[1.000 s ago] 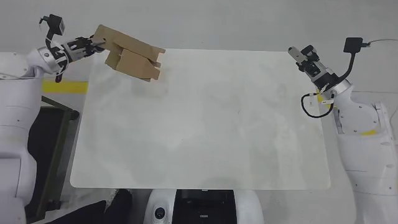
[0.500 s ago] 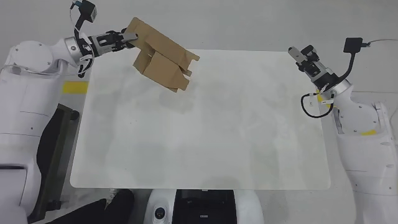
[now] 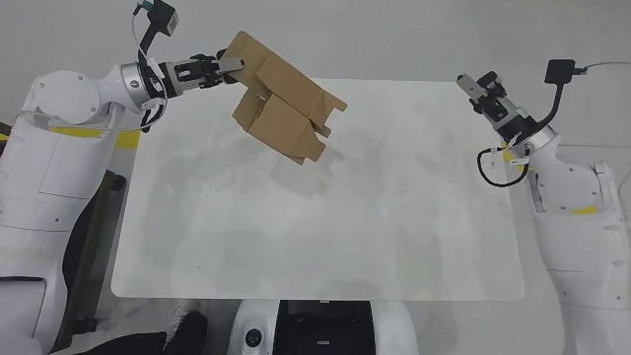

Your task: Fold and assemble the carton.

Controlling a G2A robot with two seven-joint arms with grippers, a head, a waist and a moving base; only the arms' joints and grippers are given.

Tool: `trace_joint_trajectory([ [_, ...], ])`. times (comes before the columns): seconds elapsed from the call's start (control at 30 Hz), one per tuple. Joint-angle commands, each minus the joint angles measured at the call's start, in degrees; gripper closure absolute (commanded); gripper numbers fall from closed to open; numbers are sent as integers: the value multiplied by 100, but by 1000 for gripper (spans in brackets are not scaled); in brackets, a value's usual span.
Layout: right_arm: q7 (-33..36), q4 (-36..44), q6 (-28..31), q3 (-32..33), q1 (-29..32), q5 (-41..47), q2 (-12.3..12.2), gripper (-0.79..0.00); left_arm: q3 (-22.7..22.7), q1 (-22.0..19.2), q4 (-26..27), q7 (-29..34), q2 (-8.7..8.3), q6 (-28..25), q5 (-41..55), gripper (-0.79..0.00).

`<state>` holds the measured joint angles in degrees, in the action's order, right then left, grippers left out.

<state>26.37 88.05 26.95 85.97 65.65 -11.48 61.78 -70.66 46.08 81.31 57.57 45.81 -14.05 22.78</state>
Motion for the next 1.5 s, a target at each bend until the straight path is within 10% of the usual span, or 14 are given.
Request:
trace_joint_trajectory([
  [0.0,0,0,0,0,0,0,0,-785,1,0,0,0,0,-1,-1,0],
  [0.9,-20,5,-28,-21,27,24,5,-785,1,0,0,0,0,-1,-1,0],
  [1.47,1258,-756,168,-1659,-913,682,237,-785,166,44,-46,-176,77,172,-115,0],
])
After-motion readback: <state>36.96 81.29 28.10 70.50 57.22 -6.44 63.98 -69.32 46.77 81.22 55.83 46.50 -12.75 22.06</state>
